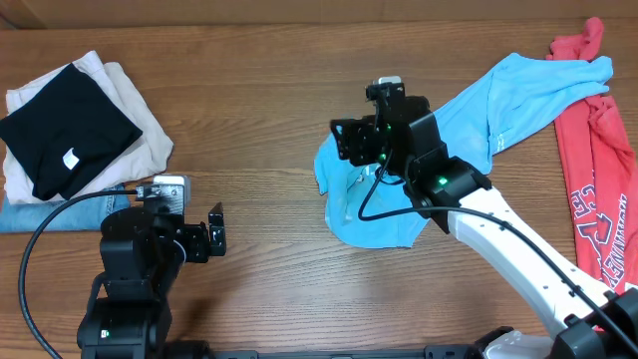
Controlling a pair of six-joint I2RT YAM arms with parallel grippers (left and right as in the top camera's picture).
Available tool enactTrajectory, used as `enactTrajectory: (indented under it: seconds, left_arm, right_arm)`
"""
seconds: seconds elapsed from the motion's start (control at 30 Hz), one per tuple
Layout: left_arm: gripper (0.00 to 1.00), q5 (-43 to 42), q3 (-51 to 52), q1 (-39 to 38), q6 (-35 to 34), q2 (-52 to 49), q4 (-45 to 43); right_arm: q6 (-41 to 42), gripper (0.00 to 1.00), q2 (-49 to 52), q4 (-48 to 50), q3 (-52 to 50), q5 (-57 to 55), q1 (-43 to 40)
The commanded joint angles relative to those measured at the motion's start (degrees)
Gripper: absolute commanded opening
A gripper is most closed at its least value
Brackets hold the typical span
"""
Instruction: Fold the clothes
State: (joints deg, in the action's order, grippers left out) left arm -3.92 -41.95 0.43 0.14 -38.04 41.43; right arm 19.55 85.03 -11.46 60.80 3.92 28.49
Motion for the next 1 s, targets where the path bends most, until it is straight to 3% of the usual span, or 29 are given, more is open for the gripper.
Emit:
enactTrajectory:
  seconds: [0.0, 0.03, 0.23, 0.47, 0.7, 0.97]
  left_arm:
    - [1.00, -2.91, -1.38, 0.31, -0.61, 0.15, -0.55]
    - [1.00, -5.03, -1.38, 0.31, -0.59, 0.15, -1.07]
    - [1.00, -13.64, -1.38, 0.26, -5.70, -2.93, -7.13]
    - [1.00, -16.57, -1.38, -6.45, -7.93, -17.92, -11.87]
    - [1.00, -16.09, -1.42, -20.68, -8.57, -36.26, -21.55]
    - [1.00, -13.88, -5.81, -26.99, -9.38, -54.34, -28.48]
  right_arm:
    - [0.35, 0.95, -1.51, -2.14, 1.22, -4.22, -3.45]
    - [0.35, 1.00, -2.36, -4.46, 1.22, -5.68, -4.70]
    - [-0.07, 1.00, -8.85, -21.07, 1.22, -12.90, -13.51]
    - [-0.04, 1.00, -14.80, -37.20, 1.20, -12.92, -22.67]
    - [1.73, 1.00, -15.39, -42.99, 1.20, -12.83, -28.87]
    - [1.70, 1.00, -15.39, -43.98, 1.20, -11.58, -30.49]
